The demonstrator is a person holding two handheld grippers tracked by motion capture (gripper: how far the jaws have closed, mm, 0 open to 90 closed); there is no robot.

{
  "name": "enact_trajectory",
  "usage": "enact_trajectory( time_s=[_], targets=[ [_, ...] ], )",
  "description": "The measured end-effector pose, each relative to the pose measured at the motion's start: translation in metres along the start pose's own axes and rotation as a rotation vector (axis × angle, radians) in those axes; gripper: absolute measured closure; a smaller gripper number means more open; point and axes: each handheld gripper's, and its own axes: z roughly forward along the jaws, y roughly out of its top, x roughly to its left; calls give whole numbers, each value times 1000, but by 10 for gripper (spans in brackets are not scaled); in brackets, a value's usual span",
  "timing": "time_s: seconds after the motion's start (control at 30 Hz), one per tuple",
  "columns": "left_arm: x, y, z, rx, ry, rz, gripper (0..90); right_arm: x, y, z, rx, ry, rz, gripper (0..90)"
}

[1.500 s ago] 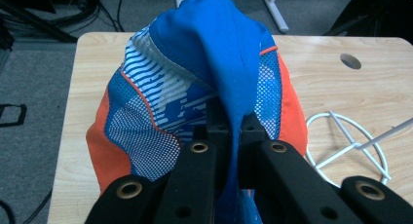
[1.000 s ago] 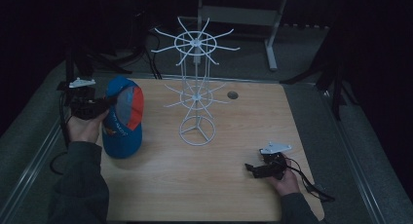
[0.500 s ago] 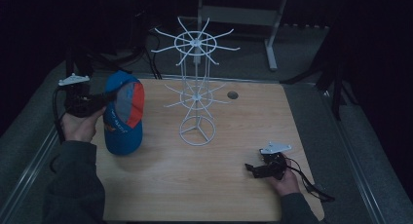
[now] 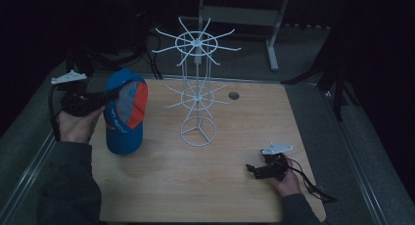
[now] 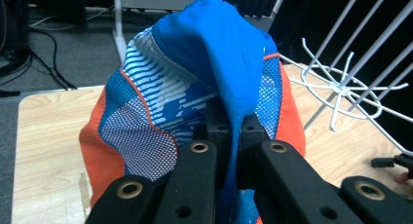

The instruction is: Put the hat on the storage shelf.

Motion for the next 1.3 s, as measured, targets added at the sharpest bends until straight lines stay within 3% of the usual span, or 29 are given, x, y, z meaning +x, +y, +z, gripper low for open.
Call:
enact_trajectory(
  time_s=[0.3,0.53,1.3],
  targets=[
    [-6,6,-5,-2,-62,47,887,0,0,0,0,0,0,106],
    [-10,11,-9,-7,-85,67,887,0,0,0,1,0,0,107],
    [-13,26,-22,-62,-156,55,888,0,0,0,0,2,-2,106]
  ],
)
